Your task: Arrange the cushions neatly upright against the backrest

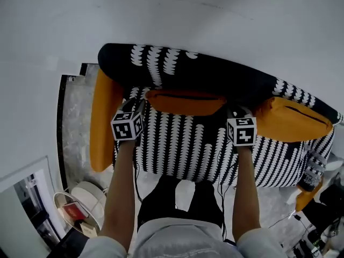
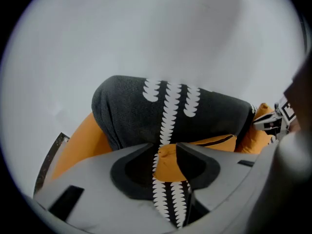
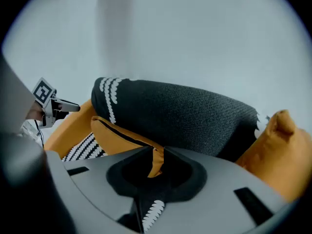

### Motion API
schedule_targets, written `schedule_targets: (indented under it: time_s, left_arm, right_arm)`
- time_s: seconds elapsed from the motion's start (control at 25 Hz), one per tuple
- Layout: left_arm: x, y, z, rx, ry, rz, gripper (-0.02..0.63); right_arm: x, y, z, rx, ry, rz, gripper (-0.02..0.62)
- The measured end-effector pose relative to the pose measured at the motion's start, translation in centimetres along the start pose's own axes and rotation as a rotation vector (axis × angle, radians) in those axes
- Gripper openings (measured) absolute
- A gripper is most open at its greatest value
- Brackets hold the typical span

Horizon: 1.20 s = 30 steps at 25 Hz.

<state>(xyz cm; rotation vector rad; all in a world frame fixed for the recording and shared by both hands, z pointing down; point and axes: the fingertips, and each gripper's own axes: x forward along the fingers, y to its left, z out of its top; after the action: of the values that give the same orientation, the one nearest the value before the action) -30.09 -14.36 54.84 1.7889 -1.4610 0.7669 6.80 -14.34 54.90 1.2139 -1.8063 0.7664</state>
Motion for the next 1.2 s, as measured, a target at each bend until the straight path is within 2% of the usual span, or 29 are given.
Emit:
schedule_targets:
  time_s: [0.2,0.44,0.64,0.96,1.12,1.2]
  left_arm:
    - [-5.9,-1.7,0.0,-0.044,-0.048,-0.038,0.170]
    - [-12.5,-4.2,-1.3,-0.052,-0.091,-0.027,0.152]
    - [-18.3,-6.8,-1.9,-0.057,-0.161,-0.021,0.128]
    - [-27.8,-12.0,-4.1,-0.031,-0.272,0.010,0.069]
    - [-31.6,-14.5,-4.3,0.031,-0.321,0.020,0.047]
    - [-33.5,-15.6,-3.8,0.051,-0.355,0.026,0.026]
  right_arm:
    - [-5.5,1.4,1.4,-0.058,-0.023,-0.003,0.064]
    - [-12.1,2.6,2.7,-0.139,-0.105,0.030,0.064]
    - [-17.5,3.1,2.5,-0.200,-0.169,0.052,0.064]
    - [-26.4,4.7,0.7,-0.157,-0.289,0.114,0.054]
    - [-30.6,6.4,0.9,-0.213,-0.362,0.139,0.034]
    - [-32.8,6.8,1.2,-0.250,-0.400,0.143,0.003]
